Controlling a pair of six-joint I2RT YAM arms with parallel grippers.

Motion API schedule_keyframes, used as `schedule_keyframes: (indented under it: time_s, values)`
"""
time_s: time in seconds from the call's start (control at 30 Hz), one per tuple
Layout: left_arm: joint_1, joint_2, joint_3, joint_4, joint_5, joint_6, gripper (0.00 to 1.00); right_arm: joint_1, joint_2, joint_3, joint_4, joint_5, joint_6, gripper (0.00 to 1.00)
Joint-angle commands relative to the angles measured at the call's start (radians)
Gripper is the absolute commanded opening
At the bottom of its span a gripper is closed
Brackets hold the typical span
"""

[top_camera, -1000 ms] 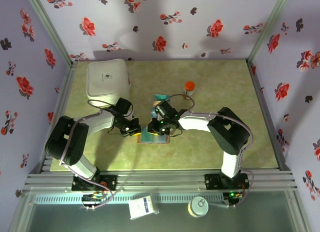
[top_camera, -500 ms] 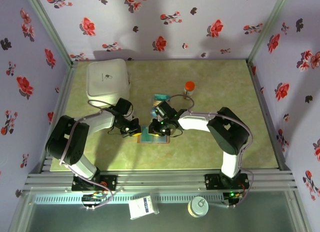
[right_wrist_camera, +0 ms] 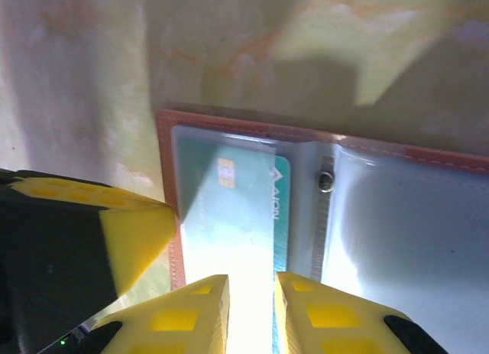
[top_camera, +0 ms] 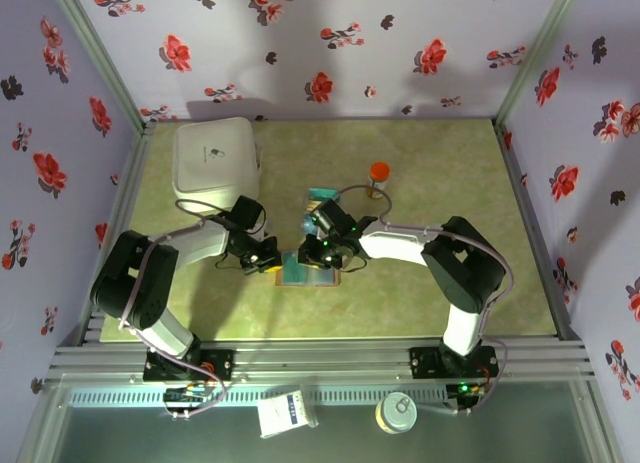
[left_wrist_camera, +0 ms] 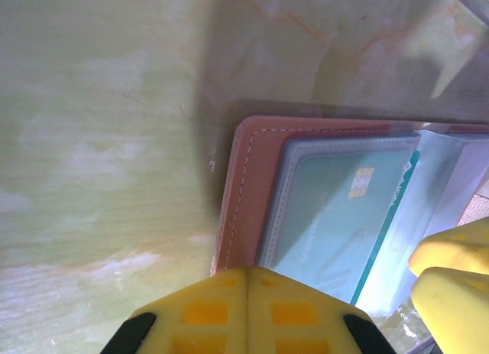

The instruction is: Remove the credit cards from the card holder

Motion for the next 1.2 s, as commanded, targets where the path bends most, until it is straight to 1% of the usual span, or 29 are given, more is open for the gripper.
schedule_keyframes:
  time_s: [0.0, 0.23, 0.4, 0.9, 1.17]
  values:
    - [-0.006, -0.033, 0.014, -0.034, -0.003, -0.007, 0.02, 0.007, -0.018, 0.002, 0.048, -0.031, 0.001, 0.23]
    - [-0.006, -0.048, 0.004, 0.018, 0.043, -0.028, 0.04, 0.007, 0.013, -0.001, 0.083, -0.055, 0.021, 0.23]
    - [-0.006, -0.013, -0.005, 0.031, 0.051, -0.028, 0.04, 0.007, 0.027, -0.001, 0.075, -0.052, 0.023, 0.22]
    - [-0.006, 0.039, -0.009, -0.02, -0.002, 0.008, 0.02, 0.007, 0.06, -0.002, 0.043, -0.038, 0.015, 0.23]
    - [-0.006, 0.032, 0.001, -0.038, -0.013, 0.016, 0.02, 0.007, 0.041, 0.002, -0.045, 0.031, -0.018, 0.22]
